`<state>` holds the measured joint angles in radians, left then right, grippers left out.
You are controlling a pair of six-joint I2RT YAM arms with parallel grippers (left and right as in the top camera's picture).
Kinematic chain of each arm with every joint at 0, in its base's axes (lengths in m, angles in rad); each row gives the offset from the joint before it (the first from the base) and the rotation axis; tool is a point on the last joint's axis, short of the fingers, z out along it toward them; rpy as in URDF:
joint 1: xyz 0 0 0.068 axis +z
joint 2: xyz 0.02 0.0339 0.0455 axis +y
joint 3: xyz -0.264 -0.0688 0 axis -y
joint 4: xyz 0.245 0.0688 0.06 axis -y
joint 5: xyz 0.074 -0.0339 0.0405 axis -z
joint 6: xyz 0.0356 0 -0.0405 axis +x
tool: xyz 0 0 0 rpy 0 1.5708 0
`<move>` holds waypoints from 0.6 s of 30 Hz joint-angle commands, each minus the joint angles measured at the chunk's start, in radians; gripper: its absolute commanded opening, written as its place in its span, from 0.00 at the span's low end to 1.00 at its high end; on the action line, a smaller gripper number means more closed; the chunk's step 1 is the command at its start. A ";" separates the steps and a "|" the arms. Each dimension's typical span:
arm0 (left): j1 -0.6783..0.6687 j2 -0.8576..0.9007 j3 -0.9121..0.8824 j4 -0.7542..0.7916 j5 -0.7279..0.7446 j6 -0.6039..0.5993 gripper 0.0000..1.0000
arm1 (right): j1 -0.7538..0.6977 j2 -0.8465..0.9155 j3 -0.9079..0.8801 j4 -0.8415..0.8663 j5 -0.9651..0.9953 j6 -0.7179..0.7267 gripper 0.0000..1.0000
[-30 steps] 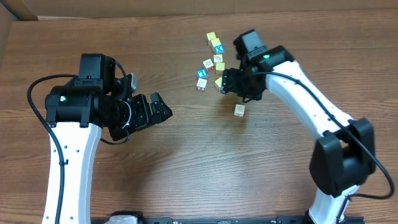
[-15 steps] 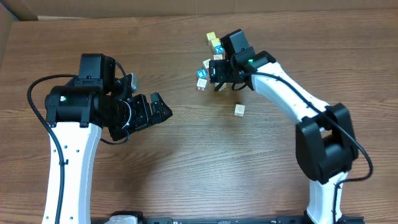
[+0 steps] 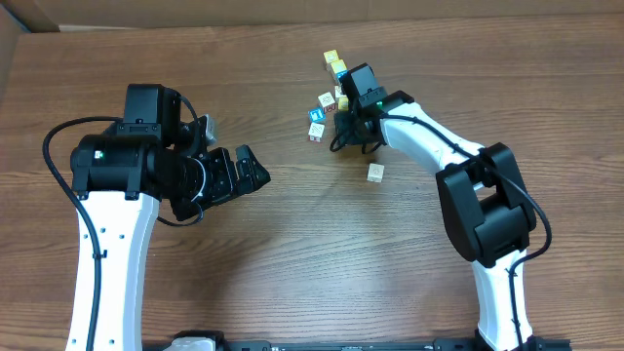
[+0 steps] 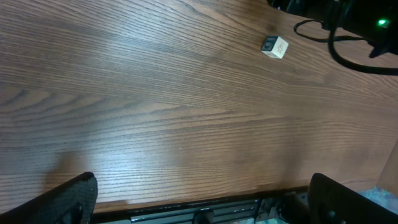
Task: Flip 4 blocks
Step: 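Swing the right gripper over the lone block near the cluster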
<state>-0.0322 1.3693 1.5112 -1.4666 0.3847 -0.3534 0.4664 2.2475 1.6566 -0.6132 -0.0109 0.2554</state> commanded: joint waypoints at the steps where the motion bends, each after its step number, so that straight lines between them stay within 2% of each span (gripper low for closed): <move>1: -0.002 0.002 0.000 0.002 0.000 -0.002 1.00 | 0.005 -0.003 0.011 0.000 0.006 0.006 0.37; 3: -0.002 0.002 0.000 0.002 0.000 -0.002 1.00 | 0.005 -0.028 0.033 -0.026 0.006 0.006 0.27; 5: -0.002 0.002 0.000 0.002 0.000 -0.002 1.00 | 0.004 -0.069 0.062 -0.067 0.006 0.012 0.23; 9: -0.002 0.002 0.000 0.002 0.000 -0.002 1.00 | 0.008 -0.175 0.136 -0.204 -0.018 0.037 0.23; 13: -0.002 0.002 0.000 0.002 0.000 -0.002 1.00 | 0.030 -0.295 0.185 -0.360 -0.154 0.040 0.23; 18: -0.002 0.002 0.000 0.002 0.000 -0.002 1.00 | 0.069 -0.407 0.186 -0.541 -0.245 0.166 0.23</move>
<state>-0.0322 1.3693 1.5112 -1.4666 0.3851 -0.3534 0.5087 1.8965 1.8259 -1.1057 -0.1741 0.3405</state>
